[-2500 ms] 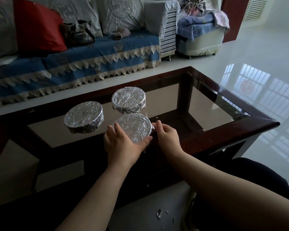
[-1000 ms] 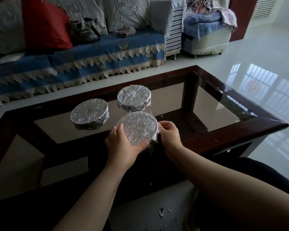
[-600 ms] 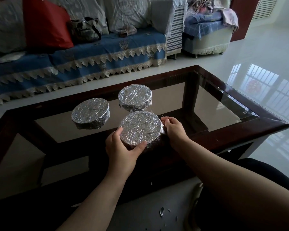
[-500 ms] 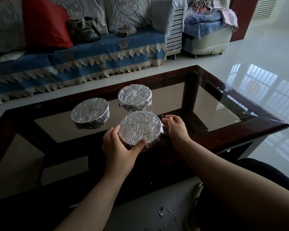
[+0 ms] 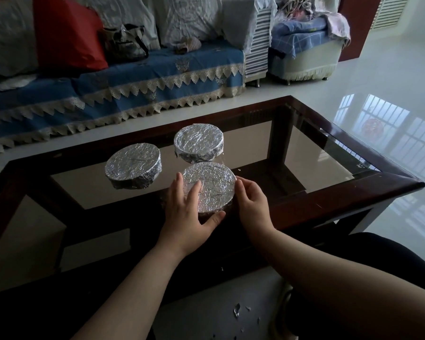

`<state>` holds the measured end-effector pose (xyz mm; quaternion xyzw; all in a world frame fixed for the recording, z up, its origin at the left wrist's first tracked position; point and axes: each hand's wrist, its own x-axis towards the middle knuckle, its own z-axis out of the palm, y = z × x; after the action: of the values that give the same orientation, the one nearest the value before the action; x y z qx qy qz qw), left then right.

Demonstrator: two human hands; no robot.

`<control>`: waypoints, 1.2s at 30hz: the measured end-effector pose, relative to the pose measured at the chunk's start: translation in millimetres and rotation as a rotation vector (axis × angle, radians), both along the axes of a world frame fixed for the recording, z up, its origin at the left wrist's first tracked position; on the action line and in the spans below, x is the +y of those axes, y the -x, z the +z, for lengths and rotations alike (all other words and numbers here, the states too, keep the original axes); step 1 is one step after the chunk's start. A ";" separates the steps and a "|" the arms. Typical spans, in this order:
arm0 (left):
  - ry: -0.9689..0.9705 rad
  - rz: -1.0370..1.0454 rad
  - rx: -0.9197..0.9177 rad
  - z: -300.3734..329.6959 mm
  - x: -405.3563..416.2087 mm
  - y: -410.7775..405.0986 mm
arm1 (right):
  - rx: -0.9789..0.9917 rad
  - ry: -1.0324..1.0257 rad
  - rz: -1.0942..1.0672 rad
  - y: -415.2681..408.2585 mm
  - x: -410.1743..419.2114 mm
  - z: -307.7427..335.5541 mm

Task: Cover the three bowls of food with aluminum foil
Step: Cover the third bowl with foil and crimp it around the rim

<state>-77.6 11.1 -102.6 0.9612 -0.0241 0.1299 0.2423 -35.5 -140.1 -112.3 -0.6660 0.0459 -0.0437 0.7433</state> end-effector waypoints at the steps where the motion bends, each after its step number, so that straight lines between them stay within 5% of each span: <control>1: -0.005 0.009 0.002 0.6 -1.0 0.0 | 0.011 -0.016 -0.009 -0.6 0.4 -0.1; 18: -0.032 0.051 -0.025 -1.0 -6.7 -4.7 | 0.293 -0.282 -0.096 -18.2 11.8 5.5; 28: -0.010 0.094 -0.030 0.7 -14.1 -2.2 | 0.244 -0.128 0.025 -34.2 4.8 13.8; 31: 0.091 0.147 -0.052 4.2 -18.4 0.5 | 0.237 -0.230 0.011 -35.0 -1.6 21.8; 36: -0.035 0.128 -0.170 9.0 -0.3 -8.8 | -0.039 0.194 -0.080 -7.8 -0.6 -5.0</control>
<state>-68.8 10.8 -93.6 0.9503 0.0144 0.2257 0.2138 -27.7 -140.7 -117.3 -0.7315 0.0536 -0.0904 0.6737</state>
